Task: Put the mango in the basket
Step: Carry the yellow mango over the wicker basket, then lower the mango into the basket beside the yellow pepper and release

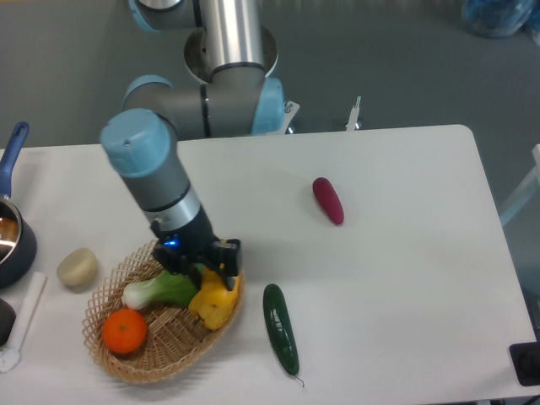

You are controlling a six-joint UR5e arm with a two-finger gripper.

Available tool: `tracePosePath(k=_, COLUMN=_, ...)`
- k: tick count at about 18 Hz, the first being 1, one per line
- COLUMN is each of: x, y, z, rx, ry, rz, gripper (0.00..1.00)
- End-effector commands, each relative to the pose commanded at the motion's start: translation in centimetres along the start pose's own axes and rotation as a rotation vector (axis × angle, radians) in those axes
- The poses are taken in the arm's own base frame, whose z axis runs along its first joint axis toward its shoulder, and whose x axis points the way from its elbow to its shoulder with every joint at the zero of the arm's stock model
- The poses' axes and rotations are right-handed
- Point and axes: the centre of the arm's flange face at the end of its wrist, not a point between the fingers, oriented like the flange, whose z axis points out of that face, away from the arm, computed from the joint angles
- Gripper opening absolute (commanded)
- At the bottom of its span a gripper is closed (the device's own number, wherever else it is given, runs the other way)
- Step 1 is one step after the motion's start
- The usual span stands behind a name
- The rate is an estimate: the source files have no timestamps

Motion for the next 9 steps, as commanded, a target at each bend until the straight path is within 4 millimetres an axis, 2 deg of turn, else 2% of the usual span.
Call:
tracePosePath(k=3, x=1.8, y=-0.2, z=-0.1, rx=0.001, ry=0.007, rz=0.024, gripper=0.45)
tracePosePath(k=9, x=5.9, y=-0.6, z=1.8, rx=-0.025, ry=0.034, rz=0.077, gripper=0.46)
